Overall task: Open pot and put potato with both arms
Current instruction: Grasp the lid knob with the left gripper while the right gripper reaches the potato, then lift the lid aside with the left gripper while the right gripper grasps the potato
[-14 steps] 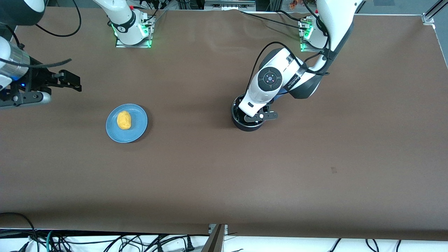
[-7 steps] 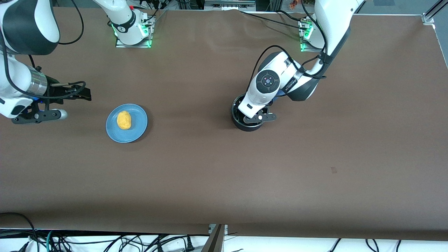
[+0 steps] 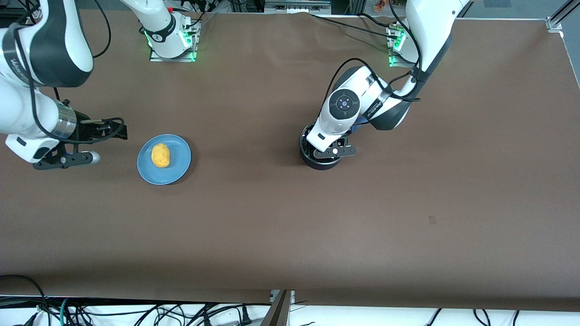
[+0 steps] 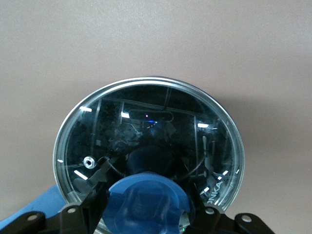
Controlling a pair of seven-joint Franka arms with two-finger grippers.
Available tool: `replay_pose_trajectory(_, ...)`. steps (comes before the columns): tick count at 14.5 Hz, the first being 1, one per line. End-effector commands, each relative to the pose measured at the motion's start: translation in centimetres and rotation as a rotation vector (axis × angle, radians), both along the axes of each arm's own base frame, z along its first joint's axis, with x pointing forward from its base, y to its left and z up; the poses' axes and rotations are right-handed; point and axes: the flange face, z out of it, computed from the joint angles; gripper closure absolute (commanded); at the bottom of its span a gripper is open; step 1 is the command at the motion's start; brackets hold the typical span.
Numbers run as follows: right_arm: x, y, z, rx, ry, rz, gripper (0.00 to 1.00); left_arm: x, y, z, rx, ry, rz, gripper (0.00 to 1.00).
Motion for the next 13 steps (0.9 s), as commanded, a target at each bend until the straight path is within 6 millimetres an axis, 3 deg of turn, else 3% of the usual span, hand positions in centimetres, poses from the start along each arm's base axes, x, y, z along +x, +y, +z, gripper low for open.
replay_pose_trajectory(1, -0.8, 0.2, -3.4, 0.007, -0.026, 0.002, 0.00, -0.1, -0.2, -0.3, 0.016, -0.017, -0.002, 0.41)
replay_pose_trajectory(2, -1.0, 0.2, -4.7, 0.008, -0.035, 0.002, 0.00, 0.0, -0.1, -0.3, 0.016, -0.017, -0.001, 0.44)
replay_pose_trajectory(3, -1.1, 0.2, -6.2, 0.009, -0.043, 0.002, 0.00, -0.1, -0.2, -0.3, 0.016, -0.017, -0.002, 0.57)
replay_pose_trajectory(5, -1.7, 0.1, -9.9, 0.010, -0.063, -0.001, 0.00, -0.1, -0.2, -0.3, 0.016, -0.017, -0.002, 0.71)
replay_pose_trajectory(7, -3.0, 0.0, -13.5, 0.012, -0.084, -0.002, 0.00, 0.0, -0.1, -0.2, 0.015, -0.018, 0.000, 0.72)
replay_pose_trajectory(10, -4.7, 0.0, -17.3, 0.013, -0.097, -0.001, 0.00, 0.4, 0.3, 0.3, 0.015, -0.022, 0.000, 0.77)
replay_pose_trajectory(13, -5.7, 0.0, -20.7, 0.014, -0.110, 0.005, 0.00, 1.9, 2.2, 1.9, 0.011, -0.039, 0.013, 0.86)
